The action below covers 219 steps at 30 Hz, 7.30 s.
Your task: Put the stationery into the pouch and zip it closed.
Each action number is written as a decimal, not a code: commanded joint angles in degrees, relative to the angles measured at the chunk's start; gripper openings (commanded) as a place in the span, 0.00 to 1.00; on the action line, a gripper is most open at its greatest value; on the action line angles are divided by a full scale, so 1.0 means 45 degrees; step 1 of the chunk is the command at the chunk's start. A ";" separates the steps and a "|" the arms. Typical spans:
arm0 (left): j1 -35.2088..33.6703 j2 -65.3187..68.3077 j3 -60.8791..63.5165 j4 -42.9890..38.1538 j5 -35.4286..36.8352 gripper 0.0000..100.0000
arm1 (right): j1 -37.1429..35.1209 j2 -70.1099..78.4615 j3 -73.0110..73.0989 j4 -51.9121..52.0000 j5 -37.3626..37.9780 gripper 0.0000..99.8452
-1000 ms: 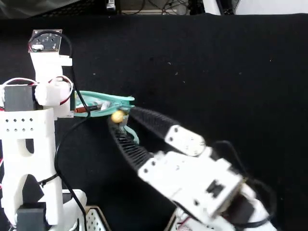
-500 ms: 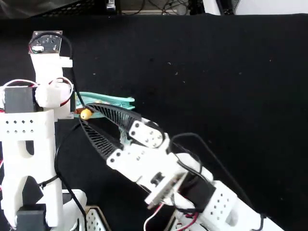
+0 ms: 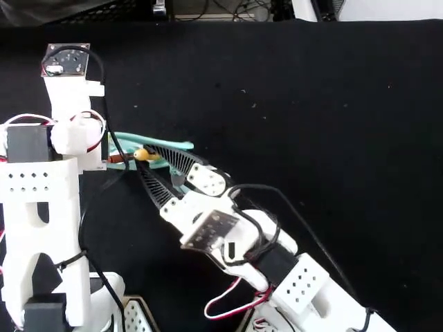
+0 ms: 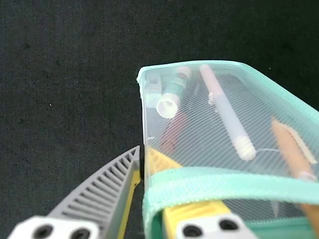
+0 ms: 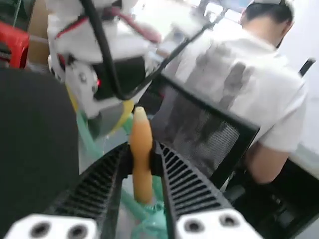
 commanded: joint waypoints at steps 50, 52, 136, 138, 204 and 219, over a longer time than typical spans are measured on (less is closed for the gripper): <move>0.0049 0.0039 0.0264 -0.0254 -0.0117 0.03 | 0.0996 -0.0068 -0.0303 0.1426 -0.3087 0.12; 0.0068 0.0039 0.0420 -0.0274 -0.0117 0.03 | 0.1368 -0.0068 0.0518 0.0098 -0.3087 0.07; 0.0088 -0.0117 0.1768 -0.2012 -0.0020 0.03 | 0.2813 -0.4855 0.1553 0.3360 -0.2403 0.01; 0.0088 -0.0117 0.1065 -0.1602 0.0020 0.05 | 0.2794 -0.4737 0.1065 0.3653 -0.1875 0.01; -0.1983 -0.0821 0.2315 -0.4103 0.0078 0.25 | -0.0703 0.5324 0.0068 0.6349 -0.0918 0.16; -0.3350 -0.0723 0.2295 -0.4181 0.0078 0.25 | 0.1739 1.0891 -0.3194 0.5568 -0.0821 0.16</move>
